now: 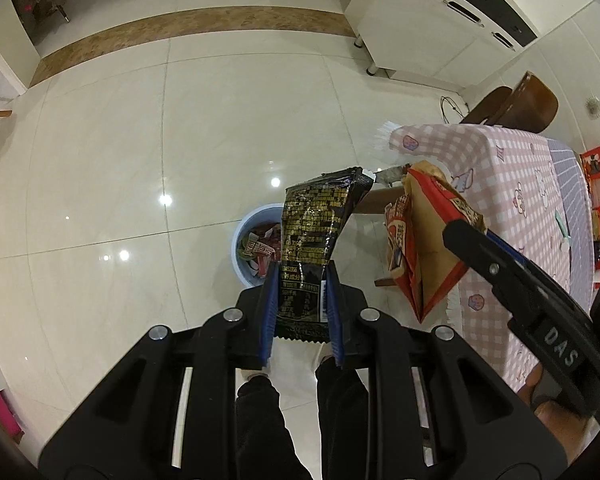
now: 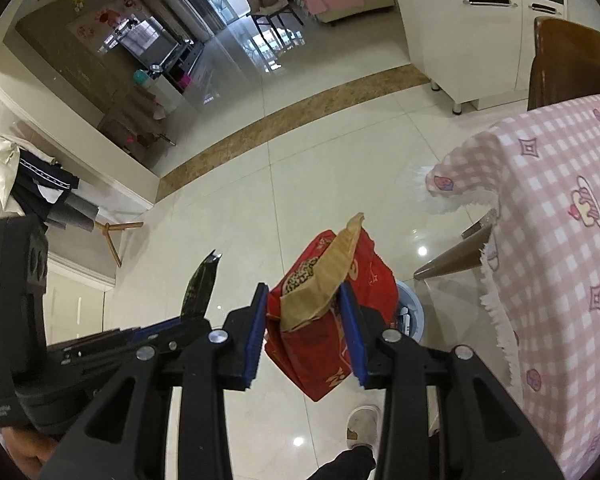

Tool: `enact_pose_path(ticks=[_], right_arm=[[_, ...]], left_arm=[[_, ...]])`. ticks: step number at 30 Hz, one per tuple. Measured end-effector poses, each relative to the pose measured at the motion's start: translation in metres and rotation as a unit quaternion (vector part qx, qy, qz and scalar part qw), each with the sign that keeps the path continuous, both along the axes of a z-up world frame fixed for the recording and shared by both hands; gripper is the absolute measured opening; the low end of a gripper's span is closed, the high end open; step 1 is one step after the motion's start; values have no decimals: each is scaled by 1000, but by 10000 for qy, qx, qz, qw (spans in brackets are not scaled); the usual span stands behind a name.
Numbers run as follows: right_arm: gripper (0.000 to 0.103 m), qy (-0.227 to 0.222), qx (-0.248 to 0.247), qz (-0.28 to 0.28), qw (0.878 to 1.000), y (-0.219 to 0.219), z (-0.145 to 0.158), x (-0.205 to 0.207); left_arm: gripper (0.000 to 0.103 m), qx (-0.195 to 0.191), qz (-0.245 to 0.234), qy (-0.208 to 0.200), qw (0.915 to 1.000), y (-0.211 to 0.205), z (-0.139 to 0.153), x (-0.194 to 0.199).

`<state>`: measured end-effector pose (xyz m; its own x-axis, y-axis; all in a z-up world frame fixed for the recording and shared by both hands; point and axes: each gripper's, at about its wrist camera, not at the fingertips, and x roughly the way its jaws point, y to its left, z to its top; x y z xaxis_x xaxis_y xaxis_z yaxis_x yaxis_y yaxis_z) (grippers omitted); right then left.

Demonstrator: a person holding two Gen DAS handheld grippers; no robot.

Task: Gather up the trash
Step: 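Carry both items to the bucket and open the right tool to drop the bag, then open the left tool to drop the black packet into the bucket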

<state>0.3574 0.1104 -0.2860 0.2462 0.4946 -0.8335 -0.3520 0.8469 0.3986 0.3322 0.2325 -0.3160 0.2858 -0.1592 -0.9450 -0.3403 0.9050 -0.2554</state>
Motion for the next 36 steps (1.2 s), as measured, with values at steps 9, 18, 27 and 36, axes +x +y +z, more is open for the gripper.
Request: enact_pose_path(ticks=[9,18,27,36], right_arm=[[48,250,-195,-134,9994,6,-16,14],[49,214,-281,-231,9991,-7,-11,16],[53,162,-324,-406,9985,-24,-3,20],[55,213,-266,-663,9972,-53,2,29]], left_arm=[[22,-81,101,128,9998,13,-10,4],[22,-130,-121,265,9995,0,-17,19],[22,-107,-406,368,9984,-22,-18,36],[22,-49,-595,431,9973,-45,-16,55]])
